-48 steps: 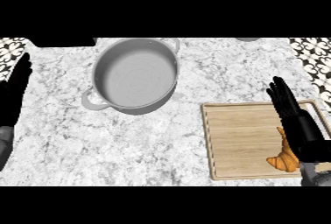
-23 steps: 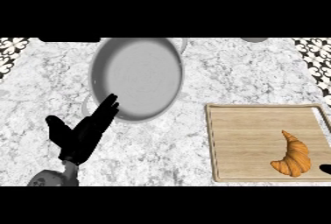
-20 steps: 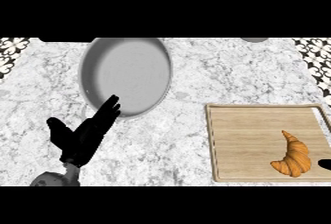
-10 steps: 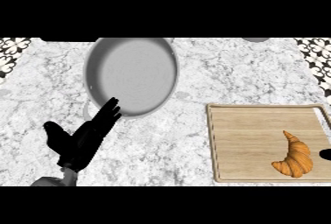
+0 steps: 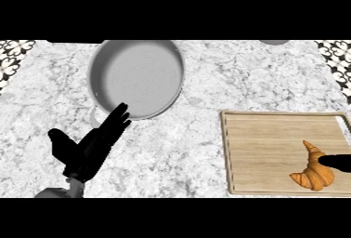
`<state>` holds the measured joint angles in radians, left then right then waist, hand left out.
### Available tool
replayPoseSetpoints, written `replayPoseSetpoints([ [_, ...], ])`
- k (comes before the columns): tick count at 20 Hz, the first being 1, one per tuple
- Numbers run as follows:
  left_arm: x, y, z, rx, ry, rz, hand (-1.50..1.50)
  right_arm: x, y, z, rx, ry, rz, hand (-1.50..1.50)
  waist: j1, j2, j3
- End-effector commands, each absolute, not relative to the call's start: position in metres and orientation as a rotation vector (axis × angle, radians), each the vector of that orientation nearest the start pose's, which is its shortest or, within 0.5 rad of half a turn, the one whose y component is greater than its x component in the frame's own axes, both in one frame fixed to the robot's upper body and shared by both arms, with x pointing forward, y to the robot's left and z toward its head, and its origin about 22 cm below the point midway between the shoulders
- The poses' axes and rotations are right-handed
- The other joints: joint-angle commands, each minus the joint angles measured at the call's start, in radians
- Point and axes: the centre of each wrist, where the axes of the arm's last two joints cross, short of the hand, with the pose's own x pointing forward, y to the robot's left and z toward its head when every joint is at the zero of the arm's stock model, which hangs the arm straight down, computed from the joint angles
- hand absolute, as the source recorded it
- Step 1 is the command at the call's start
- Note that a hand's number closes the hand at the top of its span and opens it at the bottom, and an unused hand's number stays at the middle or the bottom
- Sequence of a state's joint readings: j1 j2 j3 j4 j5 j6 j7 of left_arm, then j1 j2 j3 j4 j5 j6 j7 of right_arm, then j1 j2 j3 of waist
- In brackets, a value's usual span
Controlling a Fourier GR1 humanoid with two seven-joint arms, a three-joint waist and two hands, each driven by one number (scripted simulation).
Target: Pick the croissant from the tray and place it in the pot
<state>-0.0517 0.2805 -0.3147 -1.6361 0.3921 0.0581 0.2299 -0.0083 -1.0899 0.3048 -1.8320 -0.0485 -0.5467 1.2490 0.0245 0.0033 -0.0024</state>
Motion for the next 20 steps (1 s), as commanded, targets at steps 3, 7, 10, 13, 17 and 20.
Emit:
replayPoseSetpoints([
  [3, 0.241, 0.210, 0.026, -0.288, -1.315, -0.161, 0.00, 0.230, -0.335, 0.113, -0.962, -0.373, -0.022, -1.50, -0.008, 0.001, 0.001],
  [7, 0.245, 0.222, 0.038, -0.274, -1.323, -0.156, 0.00, 0.231, -0.342, 0.098, -1.006, -0.304, -0.026, -1.50, -0.004, 0.001, 0.000],
  [10, 0.233, 0.220, 0.025, -0.264, -1.318, -0.169, 0.00, 0.237, -0.333, 0.091, -0.998, -0.320, -0.008, -1.50, -0.001, 0.000, -0.001],
  [13, 0.245, 0.226, 0.028, -0.280, -1.314, -0.160, 0.00, 0.231, -0.325, 0.081, -0.969, -0.305, 0.012, -1.50, -0.015, -0.001, 0.000],
  [17, 0.248, 0.222, 0.037, -0.271, -1.324, -0.159, 0.00, 0.232, -0.320, 0.070, -0.968, -0.292, 0.024, -1.50, -0.018, -0.002, 0.000],
  [20, 0.222, 0.208, 0.018, -0.280, -1.304, -0.147, 0.00, 0.228, -0.331, 0.067, -0.968, -0.269, 0.021, -1.50, -0.018, -0.005, 0.001],
])
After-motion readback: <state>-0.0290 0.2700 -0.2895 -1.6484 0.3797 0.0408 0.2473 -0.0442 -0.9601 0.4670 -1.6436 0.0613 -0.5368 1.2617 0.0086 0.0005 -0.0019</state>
